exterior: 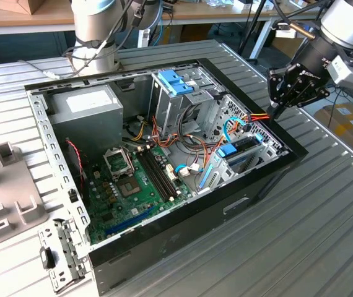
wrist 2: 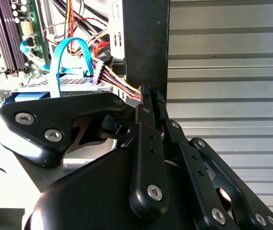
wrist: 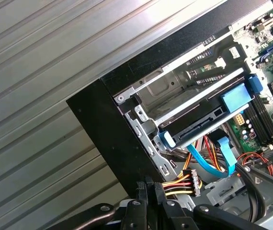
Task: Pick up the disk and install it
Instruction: 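Insert the first disk wire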
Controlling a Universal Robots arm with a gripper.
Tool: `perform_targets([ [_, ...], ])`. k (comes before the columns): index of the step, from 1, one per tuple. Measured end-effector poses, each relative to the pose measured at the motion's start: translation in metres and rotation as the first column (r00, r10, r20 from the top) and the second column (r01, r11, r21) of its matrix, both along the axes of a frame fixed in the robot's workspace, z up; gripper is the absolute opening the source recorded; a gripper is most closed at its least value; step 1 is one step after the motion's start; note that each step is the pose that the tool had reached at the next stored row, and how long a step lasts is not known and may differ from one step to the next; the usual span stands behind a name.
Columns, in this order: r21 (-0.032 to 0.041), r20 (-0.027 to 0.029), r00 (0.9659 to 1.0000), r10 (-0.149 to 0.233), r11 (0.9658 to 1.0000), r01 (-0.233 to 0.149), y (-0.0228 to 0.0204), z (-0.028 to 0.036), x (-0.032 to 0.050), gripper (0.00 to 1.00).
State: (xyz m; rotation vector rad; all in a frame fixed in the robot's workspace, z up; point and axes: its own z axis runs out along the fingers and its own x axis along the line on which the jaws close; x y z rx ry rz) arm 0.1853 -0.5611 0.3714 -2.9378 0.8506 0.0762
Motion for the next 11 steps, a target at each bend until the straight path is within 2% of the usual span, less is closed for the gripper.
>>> perform_targets([
  [11, 0.0001, 0.0000, 1.0000, 0.000, 1.0000, 0.000, 0.0000, 0.0000, -0.0042, 0.17],
])
